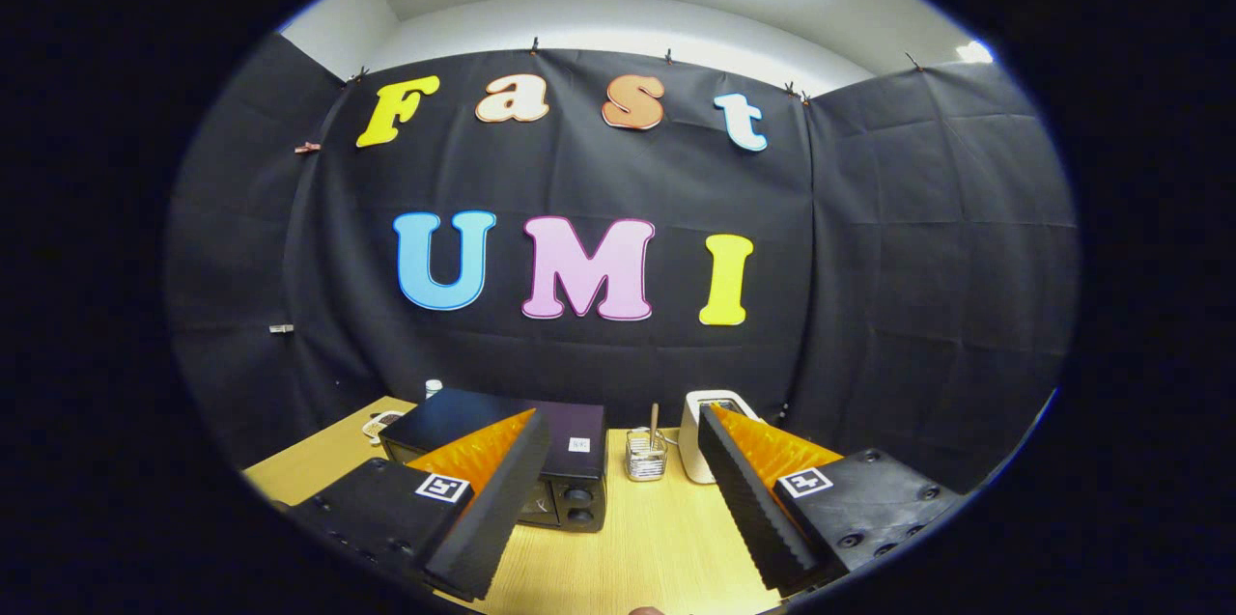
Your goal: Open the toaster oven, put the food inside, and close the toaster oven door.
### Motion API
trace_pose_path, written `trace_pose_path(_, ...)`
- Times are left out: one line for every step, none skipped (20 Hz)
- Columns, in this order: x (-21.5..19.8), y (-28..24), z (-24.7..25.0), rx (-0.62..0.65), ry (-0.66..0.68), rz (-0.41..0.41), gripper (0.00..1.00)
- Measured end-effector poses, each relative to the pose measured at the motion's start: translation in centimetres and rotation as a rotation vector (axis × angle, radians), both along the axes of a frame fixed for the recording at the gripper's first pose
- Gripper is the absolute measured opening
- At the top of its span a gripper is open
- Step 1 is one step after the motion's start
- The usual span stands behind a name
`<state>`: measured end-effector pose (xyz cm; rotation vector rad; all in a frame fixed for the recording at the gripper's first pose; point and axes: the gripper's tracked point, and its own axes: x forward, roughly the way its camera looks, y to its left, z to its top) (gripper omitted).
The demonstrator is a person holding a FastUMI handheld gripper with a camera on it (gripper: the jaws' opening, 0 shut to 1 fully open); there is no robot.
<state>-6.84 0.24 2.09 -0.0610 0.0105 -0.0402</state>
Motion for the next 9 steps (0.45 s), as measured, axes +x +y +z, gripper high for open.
trace_pose_path(0.2,0.2,0.1,-0.001,0.000,0.004,1.00)
trace_pose_path(0.4,0.5,0.0,0.001,0.004,0.009,1.00)
trace_pose_path(0.5,0.8,-0.1,0.005,0.010,0.015,1.00)
trace_pose_path(0.6,1.1,-0.2,0.011,0.017,0.019,1.00)
trace_pose_path(0.8,1.4,-0.3,0.017,0.020,0.023,1.00)
trace_pose_path(1.0,1.5,-0.3,0.019,0.023,0.024,1.00)
trace_pose_path(1.1,1.6,-0.2,0.017,0.024,0.023,1.00)
trace_pose_path(1.3,1.6,-0.3,0.013,0.025,0.023,1.00)
trace_pose_path(1.4,1.6,-0.2,0.009,0.026,0.021,1.00)
